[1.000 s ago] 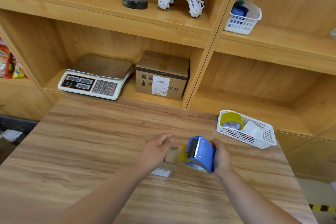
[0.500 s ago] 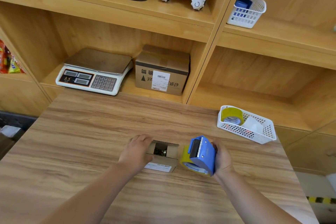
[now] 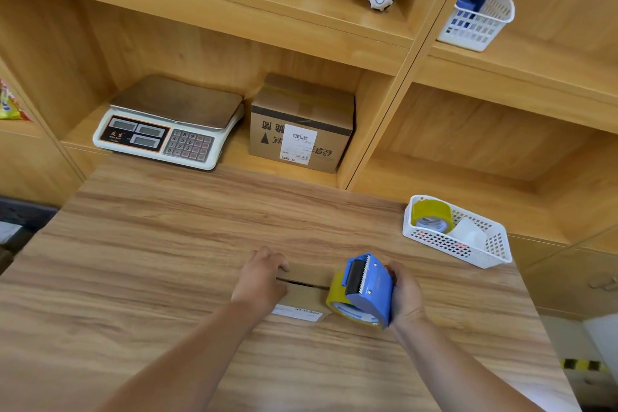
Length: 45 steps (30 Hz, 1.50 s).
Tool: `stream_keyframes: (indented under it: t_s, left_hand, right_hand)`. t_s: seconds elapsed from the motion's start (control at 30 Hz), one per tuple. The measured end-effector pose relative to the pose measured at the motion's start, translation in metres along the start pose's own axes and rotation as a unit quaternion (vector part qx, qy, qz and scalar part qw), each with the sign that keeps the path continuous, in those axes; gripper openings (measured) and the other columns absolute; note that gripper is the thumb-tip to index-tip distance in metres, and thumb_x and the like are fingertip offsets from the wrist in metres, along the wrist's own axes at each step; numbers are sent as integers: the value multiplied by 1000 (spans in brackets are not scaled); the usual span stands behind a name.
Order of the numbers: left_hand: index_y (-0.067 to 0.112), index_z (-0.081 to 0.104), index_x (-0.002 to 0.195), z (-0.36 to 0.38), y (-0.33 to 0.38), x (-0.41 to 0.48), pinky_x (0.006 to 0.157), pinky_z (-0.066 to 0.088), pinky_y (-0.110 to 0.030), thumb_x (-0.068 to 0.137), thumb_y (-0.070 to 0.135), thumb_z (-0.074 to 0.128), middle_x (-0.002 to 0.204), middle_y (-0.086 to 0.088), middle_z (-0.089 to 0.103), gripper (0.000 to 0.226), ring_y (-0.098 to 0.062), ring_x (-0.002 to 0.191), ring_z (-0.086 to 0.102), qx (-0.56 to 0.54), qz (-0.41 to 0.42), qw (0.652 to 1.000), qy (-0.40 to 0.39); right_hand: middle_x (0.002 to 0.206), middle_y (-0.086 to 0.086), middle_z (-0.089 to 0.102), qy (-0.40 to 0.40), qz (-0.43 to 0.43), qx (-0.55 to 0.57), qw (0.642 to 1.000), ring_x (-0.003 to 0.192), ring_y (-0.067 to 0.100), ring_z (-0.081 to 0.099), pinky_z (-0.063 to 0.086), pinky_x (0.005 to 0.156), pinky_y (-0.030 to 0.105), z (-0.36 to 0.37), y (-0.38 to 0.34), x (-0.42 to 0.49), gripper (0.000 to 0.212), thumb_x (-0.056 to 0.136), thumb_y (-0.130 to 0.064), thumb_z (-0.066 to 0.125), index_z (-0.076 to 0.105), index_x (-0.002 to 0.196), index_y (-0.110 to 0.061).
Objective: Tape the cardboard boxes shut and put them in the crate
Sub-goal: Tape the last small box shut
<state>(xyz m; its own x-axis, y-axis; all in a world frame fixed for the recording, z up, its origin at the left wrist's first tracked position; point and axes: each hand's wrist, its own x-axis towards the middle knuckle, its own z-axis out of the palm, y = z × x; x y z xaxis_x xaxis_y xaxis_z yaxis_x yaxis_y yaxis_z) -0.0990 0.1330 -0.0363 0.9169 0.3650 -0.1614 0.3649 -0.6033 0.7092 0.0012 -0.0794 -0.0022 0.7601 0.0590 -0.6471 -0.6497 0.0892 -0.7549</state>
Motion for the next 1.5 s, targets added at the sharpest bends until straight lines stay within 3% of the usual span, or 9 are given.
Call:
stream_keyframes:
  t_s: [0.17, 0.37, 0.5, 0.7, 0.87, 1.03, 1.1, 1.3, 1.5]
  left_hand:
    - [35, 54, 88, -2, -8, 2, 90, 33, -25, 74, 15, 65, 103, 11, 46, 26, -11, 102, 35, 15, 5, 1000, -20]
    - [29, 65, 99, -1, -13, 2, 83, 21, -23, 79, 23, 63, 100, 18, 41, 21, -5, 97, 28, 25, 35, 999, -11]
    - [30, 66, 97, 0, -13, 0, 87, 23, -21, 81, 22, 60, 99, 20, 40, 19, -4, 99, 30, 4, 21, 1000, -5]
    - [30, 68, 93, -1, -6, 0, 82, 21, -18, 83, 18, 56, 97, 18, 43, 20, -7, 103, 35, 14, 16, 1000, 11]
    - [28, 69, 98, -8, 12, 4, 80, 20, -18, 84, 17, 55, 102, 13, 57, 23, -12, 110, 40, 62, 39, 997, 20]
    - [25, 70, 98, -22, 56, -14, 83, 35, -10, 87, 7, 53, 97, 20, 60, 27, -1, 102, 50, -143, 23, 987, 67]
    - [27, 70, 102, -23, 71, -24, 84, 35, -6, 90, 8, 52, 97, 23, 58, 30, 3, 102, 49, -183, 29, 980, 71]
    - [28, 71, 105, -18, 88, -39, 84, 29, -1, 91, 2, 50, 89, 23, 54, 36, 6, 105, 41, -203, 37, 969, 137]
    - [31, 71, 106, -10, 85, -47, 85, 29, -3, 90, 2, 51, 92, 23, 55, 38, 3, 103, 40, -179, 56, 964, 187]
  right_hand:
    - [59, 4, 45, -4, 2, 2, 1000, 50, 25, 46, 37, 55, 28, 11, 0, 5, 21, 78, -28, 49, 39, 62, -20]
    - [64, 5, 41, -24, 12, 2, 1000, 52, 24, 44, 39, 52, 25, 23, 0, 14, 15, 69, -29, 53, 41, 68, -21]
    - [73, 9, 43, -42, 35, 2, 999, 59, 27, 46, 41, 59, 30, 30, 3, 19, 20, 61, -32, 56, 45, 72, -20]
    - [70, 10, 50, -48, 51, 2, 998, 54, 27, 52, 42, 57, 30, 27, 5, 30, 20, 86, -30, 47, 51, 73, -14]
    - [59, 10, 57, -67, 61, 8, 996, 45, 25, 55, 44, 56, 29, 24, 2, 33, 30, 91, -26, 43, 57, 73, -8]
    - [80, 16, 58, -57, 63, -21, 996, 69, 33, 56, 45, 75, 44, 25, 5, 36, 28, 77, -33, 56, 59, 84, -6]
    - [85, 18, 56, -59, 49, -40, 996, 74, 33, 54, 43, 76, 46, 27, 4, 33, 31, 73, -35, 57, 58, 87, -7]
    - [86, 17, 47, -40, 21, -91, 995, 76, 32, 42, 36, 70, 42, 29, 1, 26, 49, 49, -38, 62, 53, 91, -15]
    - [81, 15, 46, -32, 11, -111, 993, 75, 30, 40, 34, 65, 39, 26, 2, 27, 44, 50, -41, 59, 53, 88, -18]
